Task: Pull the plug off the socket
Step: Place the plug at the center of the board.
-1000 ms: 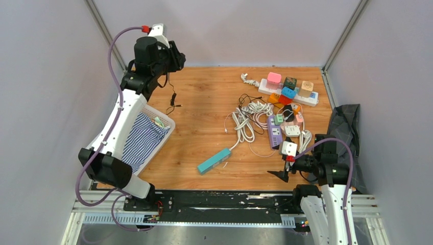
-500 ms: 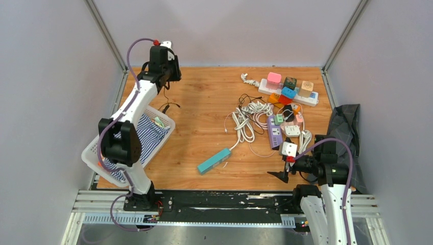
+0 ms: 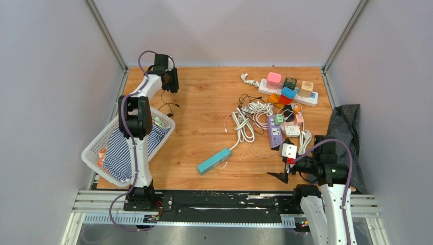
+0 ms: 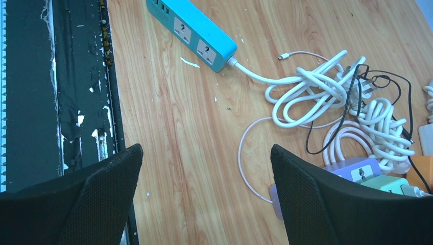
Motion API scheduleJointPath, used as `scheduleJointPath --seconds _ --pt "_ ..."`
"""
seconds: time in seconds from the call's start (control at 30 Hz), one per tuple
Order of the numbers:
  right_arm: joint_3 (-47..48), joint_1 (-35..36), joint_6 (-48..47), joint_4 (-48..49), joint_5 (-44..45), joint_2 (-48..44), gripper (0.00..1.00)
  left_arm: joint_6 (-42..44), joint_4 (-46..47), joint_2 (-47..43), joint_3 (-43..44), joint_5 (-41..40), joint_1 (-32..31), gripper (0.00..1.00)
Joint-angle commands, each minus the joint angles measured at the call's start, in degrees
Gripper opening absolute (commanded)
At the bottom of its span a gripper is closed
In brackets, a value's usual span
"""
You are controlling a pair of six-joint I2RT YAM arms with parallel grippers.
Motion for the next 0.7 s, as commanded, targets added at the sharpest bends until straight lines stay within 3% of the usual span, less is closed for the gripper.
scheduleJointPath --seconds 0.0,0.07,0.13,0.23,0.4,0.6,0.67 --pt "-0.61 -0.15 -1.59 -1.78 -1.85 0.05 0.95 0.62 -3.14 1.66 3.47 3.58 0.78 0.49" --pt "-0.56 -0.14 -1.58 -1.77 -1.79 0.1 0.95 0.72 -3.78 1.43 3.72 4.43 1.0 0.67" --pt "-0.61 -0.14 -1.58 -1.82 -1.74 0.1 0.95 1.25 -4.97 -0.26 4.11 5.12 1.29 0.76" --pt "-0.53 -0.14 -1.63 -1.77 -1.57 -0.15 0.95 2.36 -6.7 -5.83 4.01 5.47 1.66 0.99" --pt "-0.43 -0.14 -1.54 -1.99 -1.64 -1.01 0.95 0.74 -3.24 -24.37 -5.05 10.86 1.73 1.0" --pt "-0.26 -0.14 -3.29 -3.64 -3.24 -3.6 0.95 -12.67 14.85 -51.9 -27.04 24.03 1.74 1.0" --pt "-0.13 -0.14 -4.03 -4.26 -3.64 -4.59 0.95 -18.83 22.09 -61.06 -35.09 25.07 1.73 1.0"
